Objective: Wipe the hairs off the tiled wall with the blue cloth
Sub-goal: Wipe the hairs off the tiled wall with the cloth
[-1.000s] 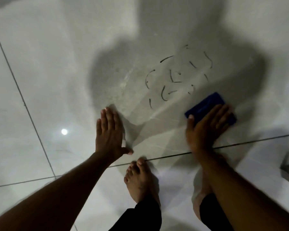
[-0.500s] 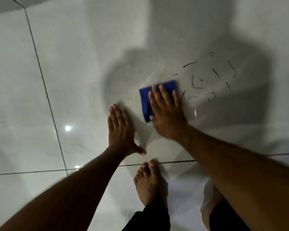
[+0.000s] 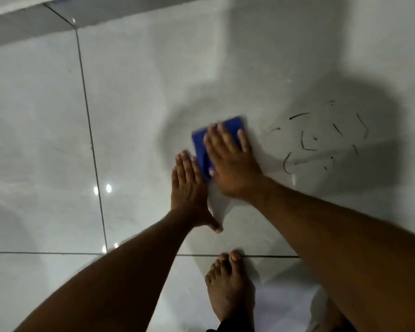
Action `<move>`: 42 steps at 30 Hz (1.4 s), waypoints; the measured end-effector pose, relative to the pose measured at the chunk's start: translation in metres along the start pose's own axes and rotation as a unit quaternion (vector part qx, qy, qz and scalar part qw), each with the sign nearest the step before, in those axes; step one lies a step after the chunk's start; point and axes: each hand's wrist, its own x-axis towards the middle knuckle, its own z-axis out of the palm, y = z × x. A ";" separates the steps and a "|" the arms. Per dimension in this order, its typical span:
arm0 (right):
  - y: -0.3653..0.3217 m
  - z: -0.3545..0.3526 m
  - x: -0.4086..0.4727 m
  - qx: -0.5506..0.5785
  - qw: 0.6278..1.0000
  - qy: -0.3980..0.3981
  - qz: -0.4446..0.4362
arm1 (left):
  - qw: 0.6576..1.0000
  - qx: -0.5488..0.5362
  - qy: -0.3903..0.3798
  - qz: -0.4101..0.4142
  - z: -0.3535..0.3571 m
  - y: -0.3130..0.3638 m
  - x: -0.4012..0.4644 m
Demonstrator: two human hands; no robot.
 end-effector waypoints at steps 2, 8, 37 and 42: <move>0.012 -0.001 -0.028 -0.030 0.987 -0.038 -0.151 | 1.000 -0.002 -0.007 0.007 0.000 0.001 0.000; 0.068 -0.028 0.052 -0.052 0.985 -0.022 -0.162 | 1.000 -0.002 -0.012 -0.021 0.002 0.001 0.005; 0.077 -0.016 -0.031 -0.022 0.997 -0.042 -0.062 | 0.995 0.092 0.035 0.005 -0.055 0.035 0.048; 0.069 -0.031 0.045 0.027 0.997 -0.002 0.078 | 0.997 0.063 0.033 -0.008 -0.051 0.031 0.043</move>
